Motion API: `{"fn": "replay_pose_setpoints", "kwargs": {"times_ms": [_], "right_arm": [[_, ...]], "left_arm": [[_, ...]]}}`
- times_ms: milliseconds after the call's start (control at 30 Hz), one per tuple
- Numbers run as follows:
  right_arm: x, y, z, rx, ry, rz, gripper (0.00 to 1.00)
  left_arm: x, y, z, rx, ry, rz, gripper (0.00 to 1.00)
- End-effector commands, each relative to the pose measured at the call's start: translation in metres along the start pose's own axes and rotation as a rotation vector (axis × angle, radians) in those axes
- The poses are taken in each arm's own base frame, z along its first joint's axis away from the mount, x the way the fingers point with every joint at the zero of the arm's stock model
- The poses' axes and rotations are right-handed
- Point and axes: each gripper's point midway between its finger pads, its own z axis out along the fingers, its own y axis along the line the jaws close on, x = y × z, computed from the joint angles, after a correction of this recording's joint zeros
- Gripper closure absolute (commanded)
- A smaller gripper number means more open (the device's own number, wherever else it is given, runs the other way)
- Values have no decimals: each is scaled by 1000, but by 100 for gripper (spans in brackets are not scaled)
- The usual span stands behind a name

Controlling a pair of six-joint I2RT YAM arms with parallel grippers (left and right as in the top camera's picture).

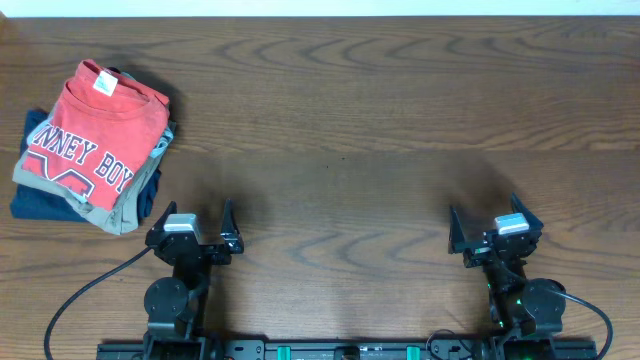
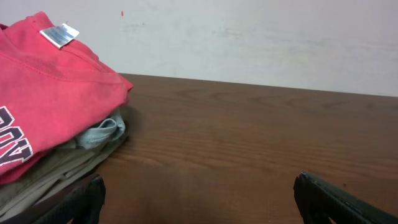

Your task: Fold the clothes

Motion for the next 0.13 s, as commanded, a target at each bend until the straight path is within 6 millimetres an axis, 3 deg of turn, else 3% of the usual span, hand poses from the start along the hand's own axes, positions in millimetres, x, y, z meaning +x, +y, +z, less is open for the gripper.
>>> {"fn": "replay_pose_setpoints", "kwargs": {"times_ms": [0,100], "right_arm": [[0,1,0,-1,0,-15,1],[0,1,0,-1,0,-15,1]], "left_arm": [[16,3,1,-9,48,10,2],[16,3,1,-9,48,10,2]]}}
